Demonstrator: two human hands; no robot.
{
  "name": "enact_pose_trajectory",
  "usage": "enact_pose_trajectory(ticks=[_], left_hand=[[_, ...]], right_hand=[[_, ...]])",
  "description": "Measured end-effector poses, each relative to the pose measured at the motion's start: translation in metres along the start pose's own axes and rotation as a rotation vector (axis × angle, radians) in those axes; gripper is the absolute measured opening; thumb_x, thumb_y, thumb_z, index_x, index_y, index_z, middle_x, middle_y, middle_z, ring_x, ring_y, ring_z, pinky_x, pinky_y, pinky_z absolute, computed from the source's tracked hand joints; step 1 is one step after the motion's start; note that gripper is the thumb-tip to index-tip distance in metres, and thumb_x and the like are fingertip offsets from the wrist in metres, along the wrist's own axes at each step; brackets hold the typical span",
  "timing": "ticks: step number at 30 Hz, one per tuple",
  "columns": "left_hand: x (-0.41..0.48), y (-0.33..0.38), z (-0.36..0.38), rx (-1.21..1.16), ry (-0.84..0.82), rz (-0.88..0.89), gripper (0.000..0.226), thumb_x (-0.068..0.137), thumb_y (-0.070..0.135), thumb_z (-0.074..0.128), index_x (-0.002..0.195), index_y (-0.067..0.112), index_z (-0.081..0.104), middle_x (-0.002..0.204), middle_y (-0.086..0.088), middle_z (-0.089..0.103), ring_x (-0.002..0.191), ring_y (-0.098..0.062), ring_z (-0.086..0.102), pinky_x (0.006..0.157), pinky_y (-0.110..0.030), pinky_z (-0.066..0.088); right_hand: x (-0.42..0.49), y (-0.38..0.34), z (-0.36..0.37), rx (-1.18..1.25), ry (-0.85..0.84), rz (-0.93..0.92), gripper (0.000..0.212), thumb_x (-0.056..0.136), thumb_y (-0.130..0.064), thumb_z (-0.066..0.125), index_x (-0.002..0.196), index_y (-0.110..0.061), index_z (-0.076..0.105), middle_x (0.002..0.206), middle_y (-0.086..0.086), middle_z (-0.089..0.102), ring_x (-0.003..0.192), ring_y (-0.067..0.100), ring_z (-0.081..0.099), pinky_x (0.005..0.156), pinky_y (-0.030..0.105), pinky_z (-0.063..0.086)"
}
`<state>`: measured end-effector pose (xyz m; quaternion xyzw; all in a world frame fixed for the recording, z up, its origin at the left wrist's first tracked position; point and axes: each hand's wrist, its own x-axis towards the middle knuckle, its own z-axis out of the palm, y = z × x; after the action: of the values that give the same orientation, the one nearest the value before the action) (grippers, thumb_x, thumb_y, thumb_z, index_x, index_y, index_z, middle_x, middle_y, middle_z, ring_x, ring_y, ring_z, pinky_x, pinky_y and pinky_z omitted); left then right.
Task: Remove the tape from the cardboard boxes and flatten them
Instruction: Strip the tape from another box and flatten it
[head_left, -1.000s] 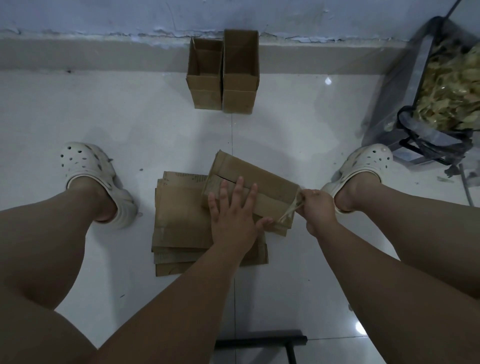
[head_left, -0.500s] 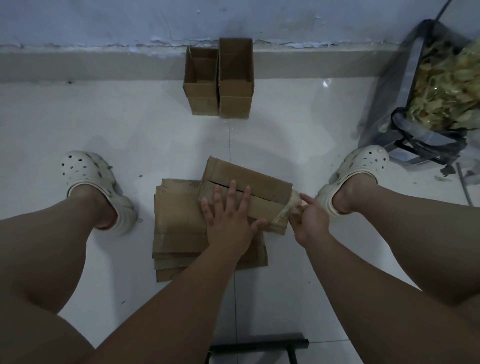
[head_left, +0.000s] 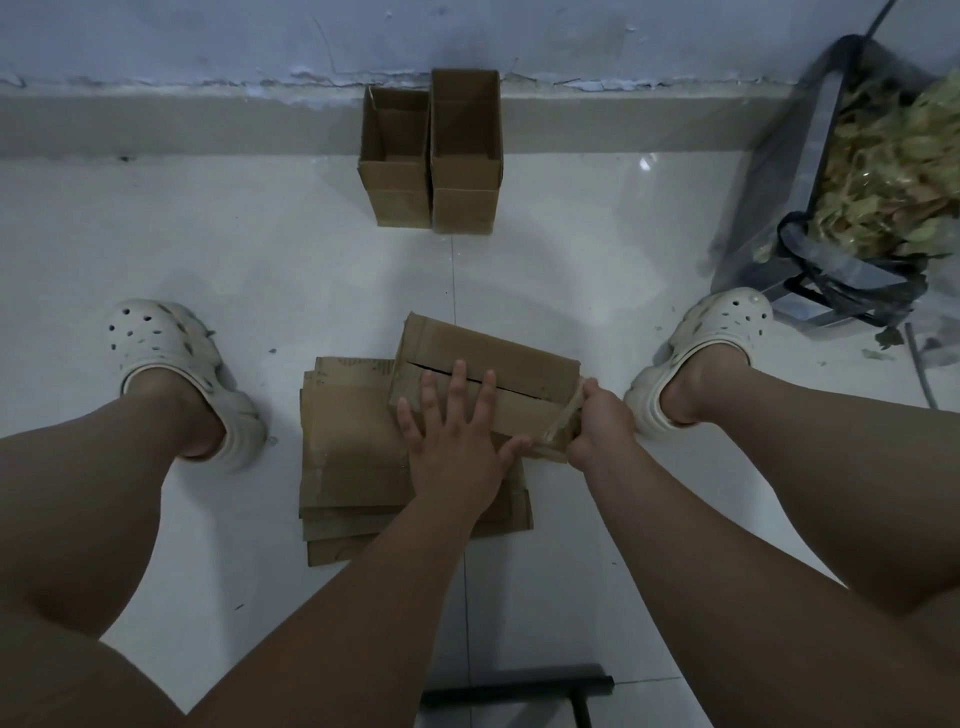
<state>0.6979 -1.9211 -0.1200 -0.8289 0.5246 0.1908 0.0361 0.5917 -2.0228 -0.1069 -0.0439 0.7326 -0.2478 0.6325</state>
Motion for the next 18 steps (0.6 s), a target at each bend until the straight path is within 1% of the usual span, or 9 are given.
enact_pose_trajectory(ticks=[3, 6, 8, 9, 11, 12, 14, 17, 18], left_hand=[[0.002, 0.001, -0.001, -0.01, -0.007, -0.013, 0.083, 0.082, 0.078, 0.018, 0.148, 0.036, -0.01, 0.158, -0.001, -0.016, 0.143, -0.033, -0.018, 0.108, -0.056, -0.016], [0.001, 0.003, 0.0, -0.006, 0.0, -0.018, 0.084, 0.083, 0.078, 0.018, 0.148, 0.035, -0.011, 0.158, -0.002, -0.016, 0.142, -0.033, -0.018, 0.108, -0.056, -0.016], [-0.002, 0.004, 0.002, -0.005, -0.001, -0.019, 0.083, 0.083, 0.077, 0.018, 0.148, 0.035, -0.012, 0.158, -0.002, -0.017, 0.142, -0.034, -0.018, 0.107, -0.057, -0.017], [-0.003, 0.004, 0.003, -0.003, -0.008, -0.022, 0.083, 0.083, 0.077, 0.017, 0.148, 0.035, -0.013, 0.158, -0.002, -0.018, 0.142, -0.034, -0.019, 0.107, -0.057, -0.017], [0.0, 0.003, 0.001, -0.006, -0.023, -0.035, 0.082, 0.083, 0.077, 0.015, 0.147, 0.036, -0.015, 0.157, -0.001, -0.019, 0.142, -0.034, -0.02, 0.107, -0.057, -0.017], [0.002, 0.003, 0.0, -0.011, -0.028, -0.04, 0.082, 0.082, 0.077, 0.014, 0.147, 0.036, -0.014, 0.157, -0.001, -0.019, 0.142, -0.033, -0.02, 0.107, -0.057, -0.017], [0.004, 0.004, -0.001, -0.021, -0.032, -0.047, 0.082, 0.082, 0.077, 0.014, 0.148, 0.036, -0.012, 0.158, 0.0, -0.018, 0.142, -0.033, -0.019, 0.108, -0.057, -0.017], [0.003, 0.007, -0.001, -0.025, -0.026, -0.051, 0.083, 0.082, 0.078, 0.015, 0.148, 0.035, -0.012, 0.158, -0.001, -0.018, 0.142, -0.033, -0.019, 0.107, -0.057, -0.017], [0.003, 0.006, -0.001, -0.026, -0.025, -0.052, 0.083, 0.082, 0.078, 0.015, 0.148, 0.035, -0.012, 0.158, -0.001, -0.018, 0.142, -0.033, -0.019, 0.108, -0.057, -0.017]], right_hand=[[-0.002, 0.002, -0.001, 0.106, 0.108, 0.012, 0.027, 0.095, -0.007, 0.047, 0.068, -0.011, 0.051, 0.07, 0.003, 0.054, 0.058, 0.018, 0.053, 0.048, 0.027, 0.045], [-0.003, 0.004, -0.001, -0.021, 0.108, -0.086, 0.023, 0.101, -0.009, 0.033, 0.084, -0.014, 0.047, 0.08, 0.002, 0.043, 0.06, 0.014, 0.042, 0.046, 0.021, 0.042], [-0.004, 0.007, -0.001, -0.374, 0.159, -0.154, 0.024, 0.103, -0.02, 0.035, 0.117, -0.011, 0.053, 0.1, 0.003, 0.051, 0.076, 0.012, 0.053, 0.054, 0.012, 0.044], [-0.011, 0.008, 0.0, -0.561, 0.231, -0.142, 0.032, 0.101, -0.027, 0.041, 0.125, -0.009, 0.053, 0.113, 0.002, 0.054, 0.094, 0.012, 0.058, 0.069, 0.013, 0.046], [-0.017, 0.014, -0.004, -1.14, 0.319, -0.323, 0.037, 0.098, -0.033, 0.05, 0.128, -0.013, 0.055, 0.127, 0.0, 0.056, 0.117, 0.014, 0.055, 0.091, 0.02, 0.043], [-0.012, 0.017, -0.007, -1.241, 0.291, -0.344, 0.036, 0.098, -0.033, 0.05, 0.128, -0.013, 0.056, 0.129, 0.001, 0.055, 0.12, 0.015, 0.053, 0.095, 0.022, 0.042], [-0.01, 0.026, -0.015, -1.163, 0.356, -0.238, 0.037, 0.099, -0.029, 0.048, 0.13, -0.011, 0.054, 0.132, 0.004, 0.053, 0.124, 0.018, 0.052, 0.098, 0.025, 0.041], [-0.015, 0.042, -0.018, -0.319, 0.341, -0.167, 0.045, 0.103, -0.036, 0.037, 0.125, 0.0, 0.055, 0.121, 0.015, 0.059, 0.111, 0.03, 0.058, 0.088, 0.037, 0.045], [-0.021, 0.047, -0.019, -0.327, 0.324, -0.237, 0.051, 0.103, -0.045, 0.034, 0.115, -0.003, 0.059, 0.106, 0.012, 0.062, 0.095, 0.028, 0.06, 0.077, 0.036, 0.043]])
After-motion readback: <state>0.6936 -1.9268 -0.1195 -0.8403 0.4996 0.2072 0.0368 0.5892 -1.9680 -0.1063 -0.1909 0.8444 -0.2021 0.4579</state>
